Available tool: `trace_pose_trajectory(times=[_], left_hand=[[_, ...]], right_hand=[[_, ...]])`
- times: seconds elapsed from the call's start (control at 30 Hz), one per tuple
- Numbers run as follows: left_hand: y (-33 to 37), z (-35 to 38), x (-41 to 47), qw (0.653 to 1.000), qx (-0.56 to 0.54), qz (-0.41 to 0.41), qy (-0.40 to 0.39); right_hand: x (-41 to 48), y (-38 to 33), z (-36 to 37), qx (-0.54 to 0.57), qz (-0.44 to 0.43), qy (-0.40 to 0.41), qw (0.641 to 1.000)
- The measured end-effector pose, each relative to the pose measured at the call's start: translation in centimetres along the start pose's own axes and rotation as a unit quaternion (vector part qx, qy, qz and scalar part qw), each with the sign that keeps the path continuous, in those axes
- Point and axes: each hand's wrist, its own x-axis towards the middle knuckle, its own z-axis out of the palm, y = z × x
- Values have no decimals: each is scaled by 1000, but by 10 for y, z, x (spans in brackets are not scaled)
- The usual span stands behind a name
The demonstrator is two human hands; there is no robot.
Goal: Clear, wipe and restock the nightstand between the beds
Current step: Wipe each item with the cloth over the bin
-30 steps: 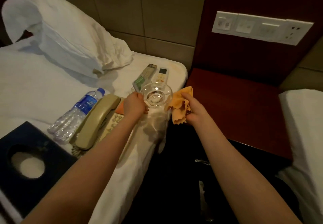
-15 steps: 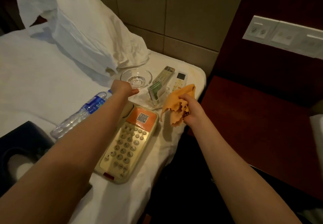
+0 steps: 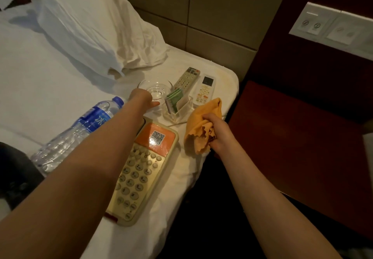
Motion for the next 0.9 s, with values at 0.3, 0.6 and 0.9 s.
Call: trace_pose_trajectory(times=[0.3, 0.6, 0.9], left_hand=[[-15, -12, -1, 993, -117, 24, 26], [-87, -24, -66, 972, -178, 123, 88], [-176, -31, -99, 979, -177, 77, 66]], right_hand=[[-14, 6, 8, -32, -1, 4, 999], [-60, 16, 57, -156, -156, -46, 974], [-47, 64, 121, -626, -435, -130, 634]])
